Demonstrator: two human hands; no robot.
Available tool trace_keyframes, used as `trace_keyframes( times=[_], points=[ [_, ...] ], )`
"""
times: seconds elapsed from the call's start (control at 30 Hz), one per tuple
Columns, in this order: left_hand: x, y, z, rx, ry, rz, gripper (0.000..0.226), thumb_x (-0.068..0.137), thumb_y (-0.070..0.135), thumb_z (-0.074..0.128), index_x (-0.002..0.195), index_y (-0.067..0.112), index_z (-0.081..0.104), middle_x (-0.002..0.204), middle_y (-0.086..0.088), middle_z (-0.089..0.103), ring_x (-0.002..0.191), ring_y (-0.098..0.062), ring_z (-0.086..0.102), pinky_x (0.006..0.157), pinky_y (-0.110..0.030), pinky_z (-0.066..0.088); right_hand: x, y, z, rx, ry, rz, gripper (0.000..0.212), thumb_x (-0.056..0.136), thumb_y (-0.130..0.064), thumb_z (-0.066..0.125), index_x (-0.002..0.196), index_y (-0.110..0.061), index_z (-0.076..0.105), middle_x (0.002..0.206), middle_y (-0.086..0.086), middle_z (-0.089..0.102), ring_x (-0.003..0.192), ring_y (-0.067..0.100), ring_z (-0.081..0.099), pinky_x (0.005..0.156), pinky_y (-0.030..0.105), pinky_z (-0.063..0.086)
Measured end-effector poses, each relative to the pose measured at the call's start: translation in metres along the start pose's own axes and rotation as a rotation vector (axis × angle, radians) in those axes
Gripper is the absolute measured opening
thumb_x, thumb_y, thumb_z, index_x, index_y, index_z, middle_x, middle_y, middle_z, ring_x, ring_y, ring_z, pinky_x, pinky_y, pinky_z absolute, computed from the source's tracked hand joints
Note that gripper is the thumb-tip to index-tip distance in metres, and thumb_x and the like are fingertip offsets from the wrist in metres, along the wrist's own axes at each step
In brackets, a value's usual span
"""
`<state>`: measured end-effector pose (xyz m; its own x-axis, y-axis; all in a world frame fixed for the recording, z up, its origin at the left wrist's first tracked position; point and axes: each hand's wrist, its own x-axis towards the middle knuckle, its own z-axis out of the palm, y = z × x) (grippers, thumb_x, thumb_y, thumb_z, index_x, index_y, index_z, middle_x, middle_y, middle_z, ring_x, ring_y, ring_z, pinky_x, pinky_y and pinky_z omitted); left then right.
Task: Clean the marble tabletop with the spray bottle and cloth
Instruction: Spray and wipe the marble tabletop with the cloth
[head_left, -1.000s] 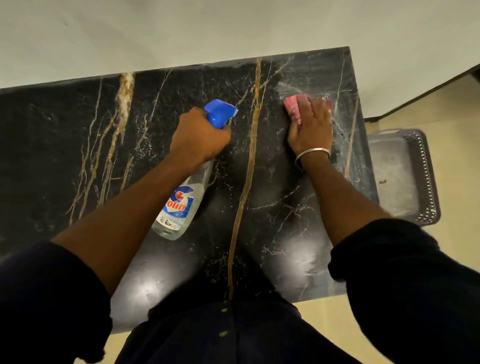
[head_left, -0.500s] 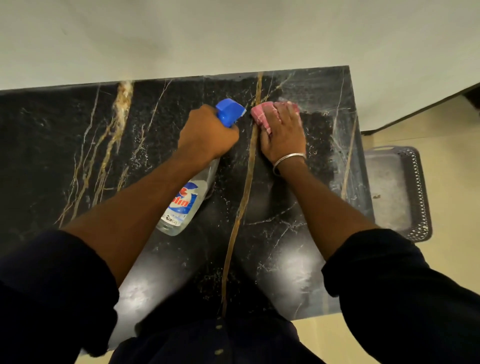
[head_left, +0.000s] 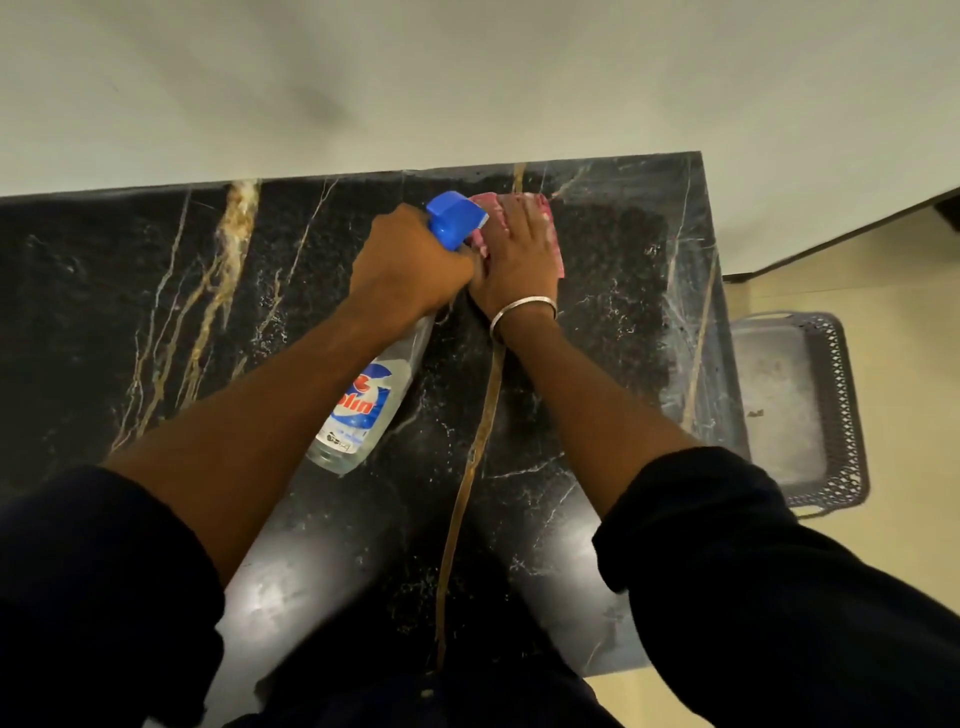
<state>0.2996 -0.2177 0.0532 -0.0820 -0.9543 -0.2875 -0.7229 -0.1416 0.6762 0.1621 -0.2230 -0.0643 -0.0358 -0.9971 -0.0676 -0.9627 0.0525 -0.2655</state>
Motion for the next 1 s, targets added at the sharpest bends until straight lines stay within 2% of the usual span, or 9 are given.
trace_keyframes(
  times=[0.07,0.13,0.33,0.47,0.57,0.67,0.73,0.87,1.0],
  points=[
    [0.004,0.002,0.000,0.006,-0.006,0.005,0.019,0.085,0.024,0.065,0.094,0.016,0.050,0.068,0.002,0.048,0.067,-0.013,0.051,0.061,-0.021,0.041,0.007,0.015,-0.005,-0.012,-0.038,-0.123,0.060,0.092,-0.039,0.045,0.149,-0.020,0.040,0.150,0.011,0.045,0.144,0.033,0.032,0.122,0.048,0.019],
    [0.009,0.002,-0.001,0.003,-0.004,0.000,0.018,0.084,0.023,0.065,0.091,0.016,0.051,0.068,0.001,0.049,0.063,-0.011,0.050,0.063,-0.023,0.042,0.017,0.047,-0.013,-0.081,-0.030,-0.137,0.062,0.092,-0.042,0.040,0.150,-0.022,0.036,0.152,0.010,0.042,0.145,0.033,0.031,0.122,0.047,0.019],
    [0.018,0.001,0.005,-0.009,-0.021,0.023,0.021,0.083,0.025,0.066,0.094,0.015,0.052,0.065,0.004,0.047,0.059,-0.010,0.049,0.063,-0.025,0.043,0.039,0.134,-0.042,-0.057,0.081,0.227,0.060,0.093,-0.038,0.038,0.150,-0.020,0.033,0.156,0.015,0.034,0.147,0.036,0.024,0.123,0.048,0.018],
    [0.021,0.003,0.010,-0.033,-0.018,0.023,0.021,0.084,0.024,0.066,0.099,0.015,0.053,0.068,0.004,0.048,0.062,-0.010,0.050,0.065,-0.024,0.043,0.038,0.099,-0.037,-0.052,0.103,0.406,0.060,0.099,-0.036,0.038,0.154,-0.019,0.026,0.161,0.015,0.025,0.151,0.034,0.015,0.125,0.044,0.009],
    [0.021,0.006,0.018,-0.018,-0.028,0.032,0.019,0.084,0.024,0.066,0.096,0.015,0.054,0.067,0.004,0.048,0.061,-0.010,0.050,0.064,-0.024,0.043,0.029,0.077,-0.029,-0.112,0.008,0.132,0.062,0.099,-0.042,0.032,0.157,-0.021,0.021,0.163,0.011,0.023,0.152,0.031,0.013,0.124,0.041,0.002],
    [0.019,0.011,0.026,0.003,-0.041,0.050,0.019,0.083,0.024,0.066,0.095,0.013,0.056,0.067,0.001,0.050,0.061,-0.012,0.051,0.065,-0.027,0.044,0.027,0.101,-0.036,-0.085,-0.069,-0.207,0.066,0.093,-0.046,0.030,0.153,-0.019,0.034,0.156,0.011,0.037,0.147,0.032,0.027,0.125,0.044,0.011],
    [0.018,0.014,0.029,-0.002,-0.054,0.057,0.021,0.084,0.023,0.065,0.098,0.012,0.056,0.069,0.000,0.051,0.063,-0.012,0.052,0.066,-0.027,0.045,0.031,0.129,-0.043,-0.074,-0.047,-0.256,0.061,0.093,-0.040,0.037,0.149,-0.017,0.040,0.152,0.012,0.043,0.144,0.034,0.032,0.123,0.047,0.017],
    [0.014,0.015,0.027,0.010,-0.033,0.070,0.017,0.084,0.023,0.065,0.094,0.014,0.054,0.065,0.004,0.048,0.059,-0.011,0.050,0.063,-0.024,0.042,0.035,0.184,-0.056,-0.017,0.159,0.103,0.056,0.090,-0.033,0.044,0.143,-0.014,0.047,0.145,0.016,0.048,0.137,0.037,0.038,0.119,0.048,0.025],
    [0.012,0.012,0.023,0.032,-0.011,0.060,0.022,0.083,0.026,0.065,0.098,0.013,0.055,0.068,0.002,0.050,0.061,-0.011,0.051,0.065,-0.026,0.045,0.043,0.180,-0.055,-0.024,0.180,0.321,0.062,0.088,-0.033,0.040,0.145,-0.010,0.043,0.148,0.020,0.043,0.138,0.041,0.035,0.121,0.048,0.019]
  ],
)
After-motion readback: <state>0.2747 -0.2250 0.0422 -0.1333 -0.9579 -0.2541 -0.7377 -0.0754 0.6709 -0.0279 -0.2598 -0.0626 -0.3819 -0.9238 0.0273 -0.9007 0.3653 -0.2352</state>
